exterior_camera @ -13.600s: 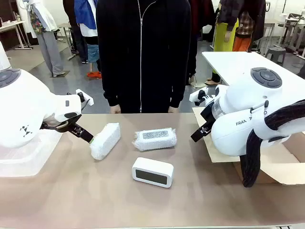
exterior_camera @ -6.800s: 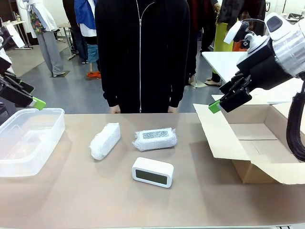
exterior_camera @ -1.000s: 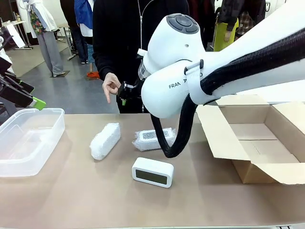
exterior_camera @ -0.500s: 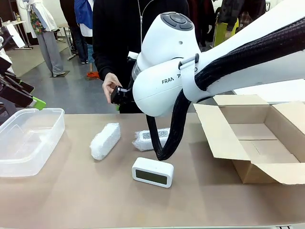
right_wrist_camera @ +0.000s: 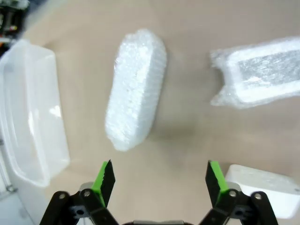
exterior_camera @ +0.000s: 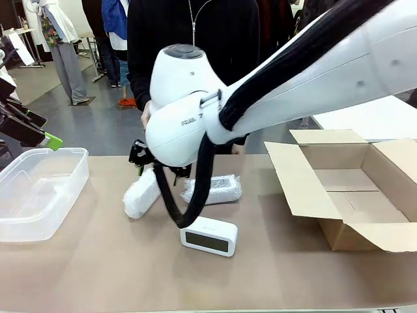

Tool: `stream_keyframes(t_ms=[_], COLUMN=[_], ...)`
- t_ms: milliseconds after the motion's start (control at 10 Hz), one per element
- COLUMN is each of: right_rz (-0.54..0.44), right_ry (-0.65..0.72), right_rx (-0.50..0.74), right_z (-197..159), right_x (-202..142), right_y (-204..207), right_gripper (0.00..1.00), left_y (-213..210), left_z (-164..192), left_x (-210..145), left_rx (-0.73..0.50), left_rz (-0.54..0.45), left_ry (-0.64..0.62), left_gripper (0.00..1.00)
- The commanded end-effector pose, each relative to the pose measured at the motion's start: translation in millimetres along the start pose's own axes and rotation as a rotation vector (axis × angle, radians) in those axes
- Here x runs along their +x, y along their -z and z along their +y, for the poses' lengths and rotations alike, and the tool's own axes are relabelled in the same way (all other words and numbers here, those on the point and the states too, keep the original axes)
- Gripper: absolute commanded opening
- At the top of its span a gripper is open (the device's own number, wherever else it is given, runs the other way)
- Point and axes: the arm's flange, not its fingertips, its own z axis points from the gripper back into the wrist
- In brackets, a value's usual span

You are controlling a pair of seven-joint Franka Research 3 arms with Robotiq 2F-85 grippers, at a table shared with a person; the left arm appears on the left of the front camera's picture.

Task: Separate and place wrapped and unwrapped clocks.
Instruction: Pick up the Digital clock indicated by the person.

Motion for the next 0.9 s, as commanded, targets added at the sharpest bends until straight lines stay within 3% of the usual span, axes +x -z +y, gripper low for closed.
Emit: stream_keyframes(t_ms=[0, 400, 800], right_rz=[-0.081, -0.118, -0.040], right_ry=[0.103, 0.194, 0.227], right_rx=[0.017, 0.015, -0.095], right_z=[32.4, 48.4, 58.9], right_x=[9.4, 24.7, 45.3], right_y=[28.1, 59.9, 81.9], right_gripper=[1.00, 1.00, 1.00], left_y=[0.1, 0.1, 0.1], left_z=[0.9, 0.9, 0.9], left_x=[-0.6, -0.6, -0.6], left_rx=[-0.005, -0.005, -0.005], left_rz=[-0.003, -0.003, -0.003], left_ry=[-0.002, -0.002, -0.002], left_gripper=[1.00, 1.00, 1.00])
